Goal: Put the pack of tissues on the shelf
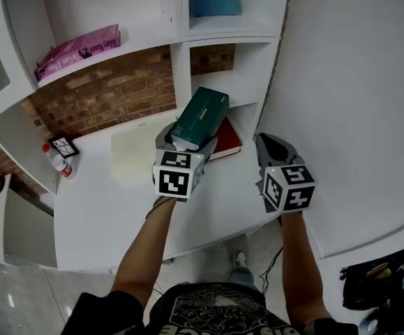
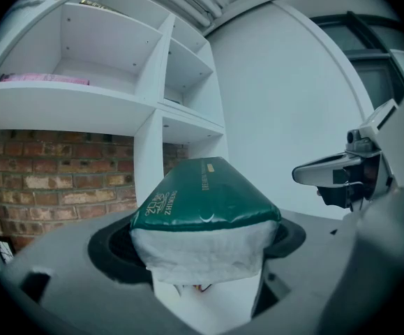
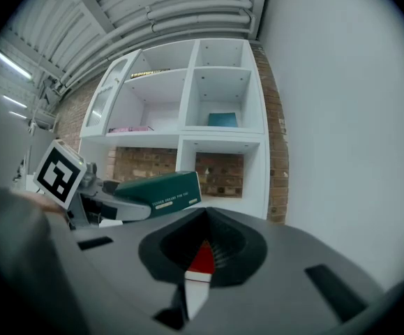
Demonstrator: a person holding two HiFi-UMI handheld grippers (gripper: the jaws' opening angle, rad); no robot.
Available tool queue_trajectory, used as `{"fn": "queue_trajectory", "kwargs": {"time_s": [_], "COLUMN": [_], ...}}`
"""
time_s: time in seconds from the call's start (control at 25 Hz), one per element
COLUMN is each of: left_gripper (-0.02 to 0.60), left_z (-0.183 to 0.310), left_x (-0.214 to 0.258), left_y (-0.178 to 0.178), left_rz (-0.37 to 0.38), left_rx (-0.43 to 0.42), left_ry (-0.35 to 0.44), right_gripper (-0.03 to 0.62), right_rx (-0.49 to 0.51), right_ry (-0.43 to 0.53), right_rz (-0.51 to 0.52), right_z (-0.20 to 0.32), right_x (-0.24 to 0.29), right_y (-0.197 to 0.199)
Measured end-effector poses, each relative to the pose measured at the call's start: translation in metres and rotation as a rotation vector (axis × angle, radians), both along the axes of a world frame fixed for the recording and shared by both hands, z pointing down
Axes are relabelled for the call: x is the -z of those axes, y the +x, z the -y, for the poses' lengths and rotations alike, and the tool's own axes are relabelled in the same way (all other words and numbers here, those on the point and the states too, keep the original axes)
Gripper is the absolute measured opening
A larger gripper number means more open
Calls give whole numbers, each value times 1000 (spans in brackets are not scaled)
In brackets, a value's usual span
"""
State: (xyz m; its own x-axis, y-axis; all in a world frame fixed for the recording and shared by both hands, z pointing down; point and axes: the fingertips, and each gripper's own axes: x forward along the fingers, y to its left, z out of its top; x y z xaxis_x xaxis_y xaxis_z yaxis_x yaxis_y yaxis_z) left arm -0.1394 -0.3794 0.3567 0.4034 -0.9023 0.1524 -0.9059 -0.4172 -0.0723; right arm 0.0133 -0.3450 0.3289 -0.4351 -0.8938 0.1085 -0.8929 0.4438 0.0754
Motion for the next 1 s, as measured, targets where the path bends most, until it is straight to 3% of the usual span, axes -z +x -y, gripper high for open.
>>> {"fn": "queue_trajectory", "kwargs": {"time_s": [0.48, 1.0], "left_gripper": [451, 451], "left_z": [69, 124], "left_x": [7, 2], "left_y": [41, 60], "left_rz": [20, 69], "left_rx": [155, 280], "left_ry": [-12, -47], "right_gripper": [3, 3], "right_rx": [179, 321], "right_ry": [9, -3], "right_rz": [3, 22], "right_z": [94, 154], "right_x": [15, 10], "right_y": [31, 47]}}
